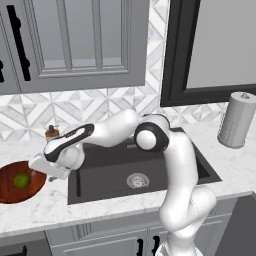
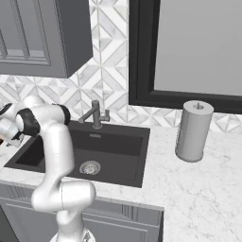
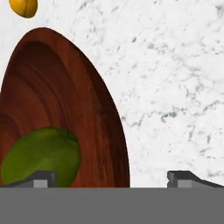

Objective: Pick the lime from the sink and place it in the bowl. Then pick the bowl and place it in the microwave. Then close the microwave door and press the start button.

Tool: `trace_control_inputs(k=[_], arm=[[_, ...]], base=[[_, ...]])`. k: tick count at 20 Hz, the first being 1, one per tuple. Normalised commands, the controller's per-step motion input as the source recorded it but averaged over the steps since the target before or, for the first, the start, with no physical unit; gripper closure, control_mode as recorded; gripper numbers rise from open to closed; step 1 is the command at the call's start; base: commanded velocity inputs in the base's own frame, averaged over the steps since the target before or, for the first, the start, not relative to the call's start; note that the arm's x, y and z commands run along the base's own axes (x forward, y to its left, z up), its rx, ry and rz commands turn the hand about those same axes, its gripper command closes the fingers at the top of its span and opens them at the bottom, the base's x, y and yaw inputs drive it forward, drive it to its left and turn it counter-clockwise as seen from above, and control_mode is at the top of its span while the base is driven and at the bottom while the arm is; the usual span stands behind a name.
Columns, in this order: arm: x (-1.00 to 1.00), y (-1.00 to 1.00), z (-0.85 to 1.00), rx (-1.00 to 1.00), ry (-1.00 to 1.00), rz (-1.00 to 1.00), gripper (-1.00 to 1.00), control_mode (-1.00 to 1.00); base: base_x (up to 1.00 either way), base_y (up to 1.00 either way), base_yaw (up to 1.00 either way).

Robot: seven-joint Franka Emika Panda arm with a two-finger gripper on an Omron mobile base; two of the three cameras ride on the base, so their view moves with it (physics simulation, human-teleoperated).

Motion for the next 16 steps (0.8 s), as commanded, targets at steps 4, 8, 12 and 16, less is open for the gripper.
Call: trace_control_inputs(k=[4, 8, 12, 16], arm=[[0.01, 0.1, -0.1, 0.0, 0.07, 0.0, 1.0, -1.0], [0.0, -0.1, 0.0, 0.01, 0.03, 0.0, 1.0, -1.0], [-0.18, -0.83, 0.19, 0.0, -0.09, 0.0, 1.0, -1.0], [-0.38, -1.0, 0.54, 0.0, -0.21, 0.01, 1.0, -1.0]], base=[[0.0, 0.0, 0.0], [0.0, 0.0, 0.0], [0.0, 0.0, 0.0], [0.0, 0.0, 0.0]])
